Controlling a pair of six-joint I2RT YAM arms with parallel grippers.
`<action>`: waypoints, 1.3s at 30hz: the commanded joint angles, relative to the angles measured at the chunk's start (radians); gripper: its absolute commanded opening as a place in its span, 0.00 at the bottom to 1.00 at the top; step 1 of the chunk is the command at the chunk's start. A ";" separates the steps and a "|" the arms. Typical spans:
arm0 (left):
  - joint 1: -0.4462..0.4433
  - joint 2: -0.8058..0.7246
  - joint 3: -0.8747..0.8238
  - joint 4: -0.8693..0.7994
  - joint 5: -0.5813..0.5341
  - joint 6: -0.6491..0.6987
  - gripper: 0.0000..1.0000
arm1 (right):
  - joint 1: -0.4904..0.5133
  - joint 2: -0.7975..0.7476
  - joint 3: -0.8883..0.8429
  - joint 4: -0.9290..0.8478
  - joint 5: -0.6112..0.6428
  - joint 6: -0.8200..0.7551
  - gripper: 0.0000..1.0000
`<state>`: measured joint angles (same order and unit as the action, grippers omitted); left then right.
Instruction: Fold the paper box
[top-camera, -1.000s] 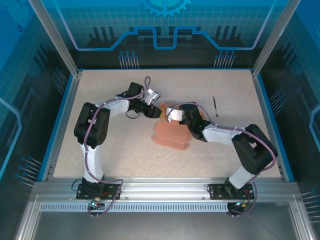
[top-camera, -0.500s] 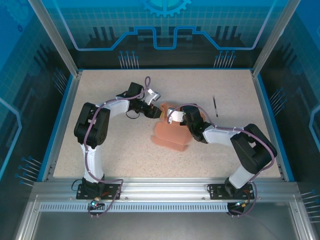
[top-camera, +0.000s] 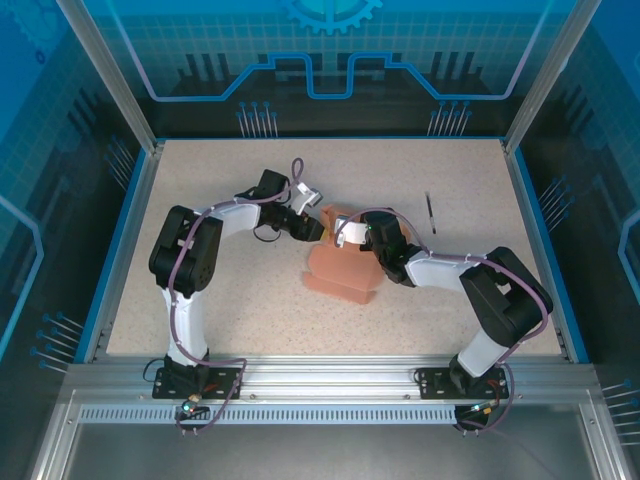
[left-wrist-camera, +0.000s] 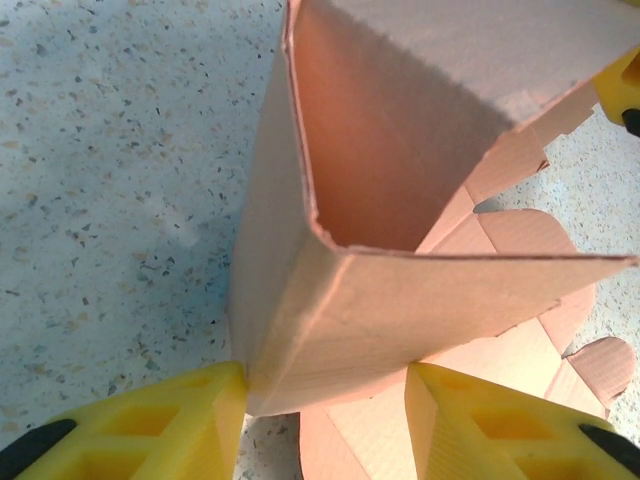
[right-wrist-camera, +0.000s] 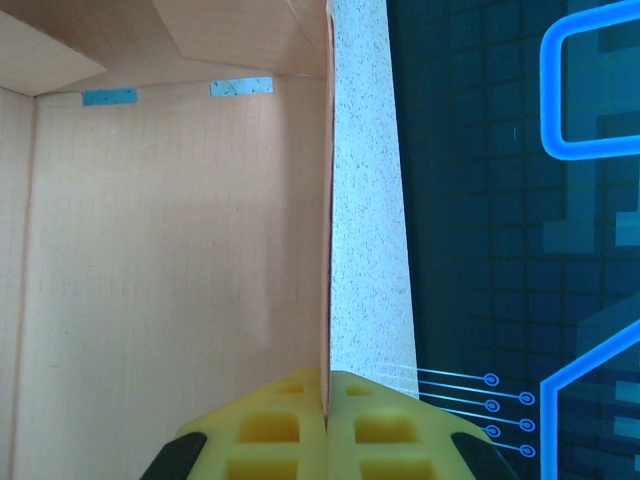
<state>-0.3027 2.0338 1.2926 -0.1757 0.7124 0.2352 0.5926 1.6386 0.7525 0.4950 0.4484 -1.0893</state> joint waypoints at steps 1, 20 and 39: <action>-0.011 -0.038 -0.018 0.050 0.012 -0.010 0.45 | 0.001 0.008 0.011 -0.021 0.002 0.007 0.00; -0.048 -0.056 -0.088 0.232 -0.126 -0.142 0.47 | 0.004 -0.006 0.017 -0.044 -0.009 0.035 0.00; -0.087 -0.076 -0.105 0.325 -0.312 -0.244 0.57 | 0.012 -0.020 0.022 -0.093 -0.019 0.068 0.00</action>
<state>-0.3847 2.0014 1.1934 0.0853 0.4332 0.0166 0.5945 1.6348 0.7612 0.4717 0.4637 -1.0374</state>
